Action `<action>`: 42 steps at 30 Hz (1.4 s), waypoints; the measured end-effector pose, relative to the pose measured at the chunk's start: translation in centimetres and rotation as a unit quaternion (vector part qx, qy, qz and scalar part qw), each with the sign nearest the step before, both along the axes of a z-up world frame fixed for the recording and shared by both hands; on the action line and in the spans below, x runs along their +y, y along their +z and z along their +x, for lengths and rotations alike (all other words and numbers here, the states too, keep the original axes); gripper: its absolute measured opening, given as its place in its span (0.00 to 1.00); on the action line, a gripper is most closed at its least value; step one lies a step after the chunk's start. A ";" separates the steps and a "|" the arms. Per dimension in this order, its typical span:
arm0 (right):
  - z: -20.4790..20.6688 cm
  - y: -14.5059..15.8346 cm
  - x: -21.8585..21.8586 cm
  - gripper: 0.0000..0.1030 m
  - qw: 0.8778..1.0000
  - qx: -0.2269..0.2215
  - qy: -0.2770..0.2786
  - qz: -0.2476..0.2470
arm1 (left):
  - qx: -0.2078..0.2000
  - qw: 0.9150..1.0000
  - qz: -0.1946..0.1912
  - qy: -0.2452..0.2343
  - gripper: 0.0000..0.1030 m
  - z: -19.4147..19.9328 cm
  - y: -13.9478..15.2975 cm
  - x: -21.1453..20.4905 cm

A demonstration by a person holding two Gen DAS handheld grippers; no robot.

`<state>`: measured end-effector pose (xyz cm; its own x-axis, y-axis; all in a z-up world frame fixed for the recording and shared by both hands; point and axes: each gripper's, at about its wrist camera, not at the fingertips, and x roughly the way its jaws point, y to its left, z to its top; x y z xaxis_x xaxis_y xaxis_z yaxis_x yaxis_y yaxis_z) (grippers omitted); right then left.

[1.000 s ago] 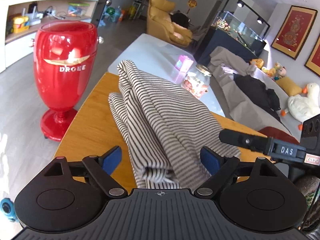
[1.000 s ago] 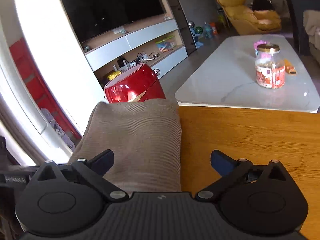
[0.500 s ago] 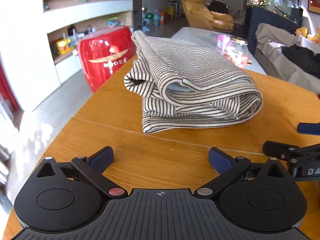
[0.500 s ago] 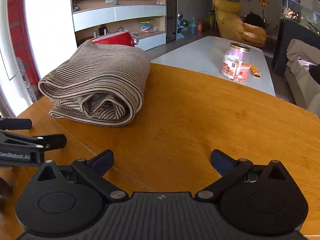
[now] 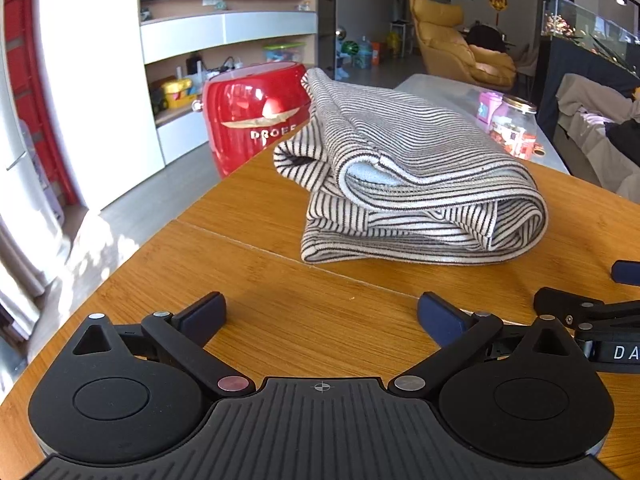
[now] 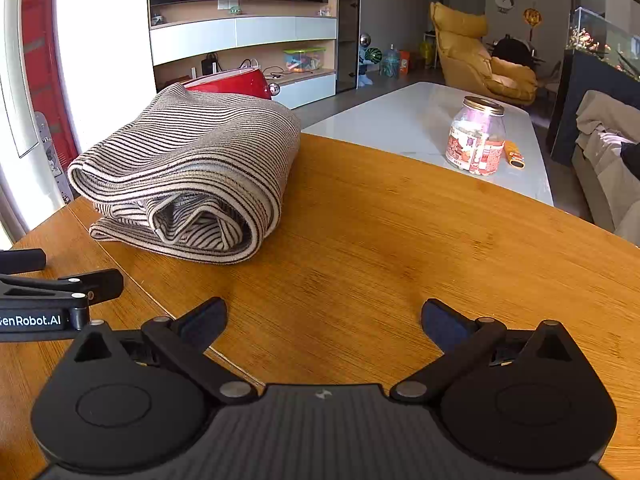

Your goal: Fold clothes

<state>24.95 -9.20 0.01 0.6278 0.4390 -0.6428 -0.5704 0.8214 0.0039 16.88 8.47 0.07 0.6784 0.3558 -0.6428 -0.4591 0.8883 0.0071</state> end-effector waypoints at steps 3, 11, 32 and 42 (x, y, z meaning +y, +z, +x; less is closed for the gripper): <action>0.0 0.0 0.0 1.00 1.000 0.000 0.000 0.000 | 0.000 1.000 0.000 0.000 1.00 0.1 0.0 0.0; 0.0 0.0 0.0 1.00 1.000 0.000 0.000 0.000 | 0.001 1.000 0.000 0.000 1.00 0.3 0.0 -0.1; 0.0 -0.1 0.0 1.00 1.000 0.000 0.000 0.000 | 0.000 1.000 0.000 0.000 1.00 0.4 -0.1 -0.1; 0.0 -0.1 0.0 1.00 1.000 0.000 0.000 0.000 | 0.000 1.000 0.000 0.000 1.00 0.4 -0.1 -0.1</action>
